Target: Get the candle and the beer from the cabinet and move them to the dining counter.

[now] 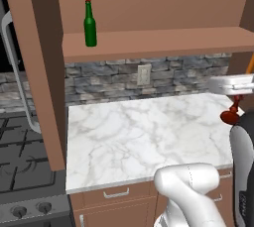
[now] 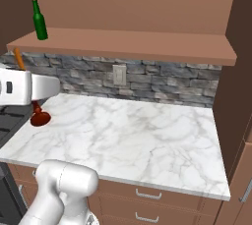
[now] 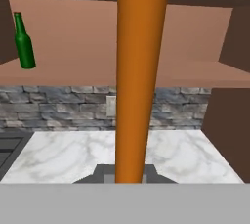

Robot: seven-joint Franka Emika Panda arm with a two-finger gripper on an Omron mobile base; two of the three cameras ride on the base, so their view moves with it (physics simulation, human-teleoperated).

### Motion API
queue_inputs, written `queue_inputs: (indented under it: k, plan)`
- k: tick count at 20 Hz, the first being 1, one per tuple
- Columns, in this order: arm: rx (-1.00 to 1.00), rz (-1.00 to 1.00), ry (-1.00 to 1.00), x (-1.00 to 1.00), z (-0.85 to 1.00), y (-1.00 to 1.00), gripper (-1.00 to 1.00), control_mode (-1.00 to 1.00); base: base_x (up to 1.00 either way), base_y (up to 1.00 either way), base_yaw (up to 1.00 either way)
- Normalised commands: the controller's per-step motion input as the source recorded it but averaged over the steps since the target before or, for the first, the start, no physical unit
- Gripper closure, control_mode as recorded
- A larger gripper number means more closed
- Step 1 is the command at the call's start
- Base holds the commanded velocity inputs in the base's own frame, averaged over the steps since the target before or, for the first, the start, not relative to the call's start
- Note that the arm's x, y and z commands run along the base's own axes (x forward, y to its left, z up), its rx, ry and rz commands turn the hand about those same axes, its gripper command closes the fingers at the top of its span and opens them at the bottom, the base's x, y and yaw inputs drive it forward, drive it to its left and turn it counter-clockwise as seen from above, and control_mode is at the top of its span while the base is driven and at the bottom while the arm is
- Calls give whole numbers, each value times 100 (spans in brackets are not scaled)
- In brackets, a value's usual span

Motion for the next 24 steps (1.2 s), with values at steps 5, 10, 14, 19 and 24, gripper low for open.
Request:
queue_inputs:
  k: [5,10,14,19,24]
  plan:
    - [0,5,4,0,-3,0,100,-100,0,0,0]
    - [0,3,0,0,0,0,100,-100,0,0,0]
    - [0,1,0,0,0,0,100,-100,0,0,0]
    - [0,0,0,0,0,0,100,-100,0,0,0]
    - [0,0,0,0,0,0,100,100,-12,0,0]
